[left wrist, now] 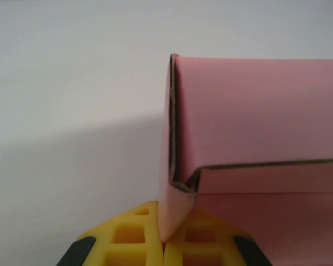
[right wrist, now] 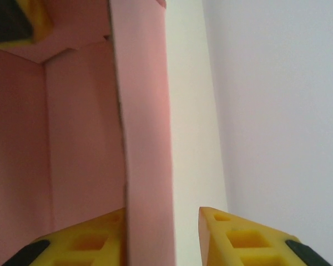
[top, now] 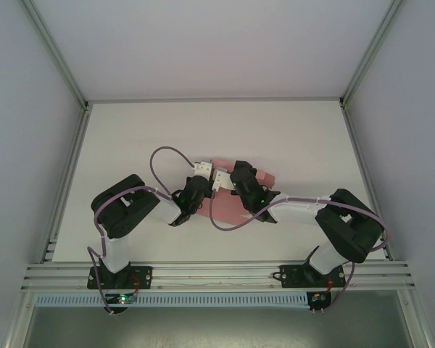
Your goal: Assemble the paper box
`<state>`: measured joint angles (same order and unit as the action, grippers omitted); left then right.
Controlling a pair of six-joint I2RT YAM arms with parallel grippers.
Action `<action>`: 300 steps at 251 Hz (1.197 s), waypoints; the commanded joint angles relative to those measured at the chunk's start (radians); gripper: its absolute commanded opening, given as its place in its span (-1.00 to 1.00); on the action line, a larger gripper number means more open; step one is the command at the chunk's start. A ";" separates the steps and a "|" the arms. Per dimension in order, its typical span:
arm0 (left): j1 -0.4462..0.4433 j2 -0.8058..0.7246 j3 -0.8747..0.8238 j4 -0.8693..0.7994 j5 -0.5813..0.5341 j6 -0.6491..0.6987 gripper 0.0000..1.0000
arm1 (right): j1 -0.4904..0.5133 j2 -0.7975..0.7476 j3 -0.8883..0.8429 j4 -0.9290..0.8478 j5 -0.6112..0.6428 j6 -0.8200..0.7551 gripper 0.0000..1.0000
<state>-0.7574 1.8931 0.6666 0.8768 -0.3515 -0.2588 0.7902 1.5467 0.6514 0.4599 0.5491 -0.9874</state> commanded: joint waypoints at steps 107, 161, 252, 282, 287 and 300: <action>0.012 -0.023 0.016 -0.072 0.013 -0.035 -0.81 | 0.001 0.069 -0.025 0.016 0.011 -0.091 -1.00; 0.047 -0.038 0.016 -0.066 0.053 -0.069 -0.64 | -0.005 0.028 -0.021 -0.052 -0.034 -0.063 -1.00; 0.078 -0.044 0.019 -0.066 0.082 -0.022 -0.52 | -0.007 -0.004 -0.021 -0.110 -0.069 -0.032 -1.00; 0.085 -0.046 0.022 -0.076 0.078 -0.022 -0.45 | -0.006 -0.009 -0.019 -0.128 -0.078 -0.025 -1.00; 0.087 -0.047 0.023 -0.077 0.083 -0.023 -0.45 | -0.008 -0.009 -0.017 -0.131 -0.081 -0.024 -1.00; 0.090 -0.045 0.022 -0.071 0.084 -0.024 -0.50 | -0.008 -0.008 -0.017 -0.134 -0.081 -0.022 -1.00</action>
<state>-0.7044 1.8721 0.6765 0.8234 -0.2192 -0.2932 0.7807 1.5490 0.6456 0.4339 0.5385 -1.0424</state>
